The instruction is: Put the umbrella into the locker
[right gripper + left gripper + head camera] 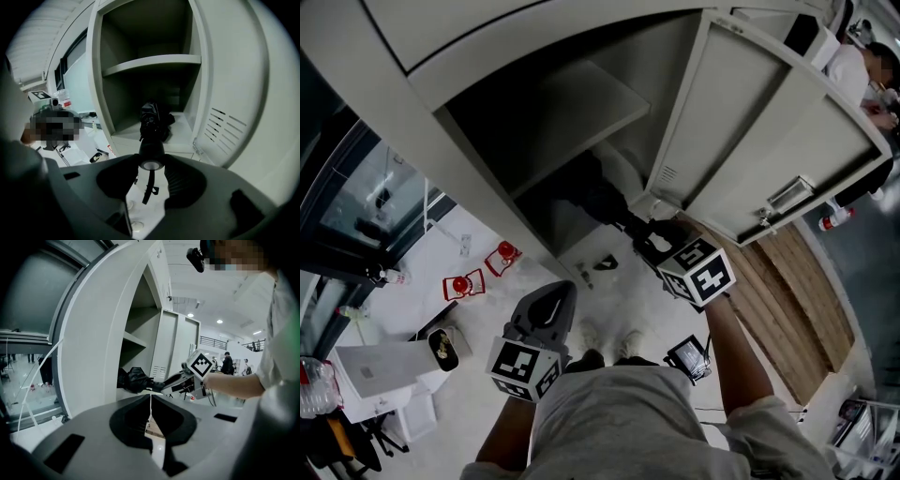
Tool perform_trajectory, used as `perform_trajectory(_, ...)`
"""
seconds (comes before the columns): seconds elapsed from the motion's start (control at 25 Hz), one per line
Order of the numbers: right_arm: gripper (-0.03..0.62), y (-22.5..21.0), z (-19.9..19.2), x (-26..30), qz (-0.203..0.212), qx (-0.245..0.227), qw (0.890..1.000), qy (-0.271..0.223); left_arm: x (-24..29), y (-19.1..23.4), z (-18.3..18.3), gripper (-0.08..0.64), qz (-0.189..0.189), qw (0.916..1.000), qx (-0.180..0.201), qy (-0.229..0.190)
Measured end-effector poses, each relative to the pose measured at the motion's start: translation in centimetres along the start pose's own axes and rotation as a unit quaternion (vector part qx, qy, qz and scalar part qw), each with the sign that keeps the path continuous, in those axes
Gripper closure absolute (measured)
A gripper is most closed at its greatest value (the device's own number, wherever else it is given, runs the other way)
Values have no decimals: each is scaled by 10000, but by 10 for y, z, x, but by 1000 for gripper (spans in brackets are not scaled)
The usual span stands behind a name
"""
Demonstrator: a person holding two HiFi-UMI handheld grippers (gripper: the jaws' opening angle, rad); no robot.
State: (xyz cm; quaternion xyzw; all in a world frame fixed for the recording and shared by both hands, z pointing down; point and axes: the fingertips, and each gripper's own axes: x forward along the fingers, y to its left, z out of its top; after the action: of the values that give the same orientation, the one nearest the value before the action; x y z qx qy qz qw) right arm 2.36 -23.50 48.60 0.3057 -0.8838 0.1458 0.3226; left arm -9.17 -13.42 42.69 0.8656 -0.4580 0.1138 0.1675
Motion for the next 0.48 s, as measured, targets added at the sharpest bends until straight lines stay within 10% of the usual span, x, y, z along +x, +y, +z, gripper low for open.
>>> perform_trajectory(0.48,403,-14,23,32,-43,-41,10000,2,-3,14,4,540,101,9999,1,2)
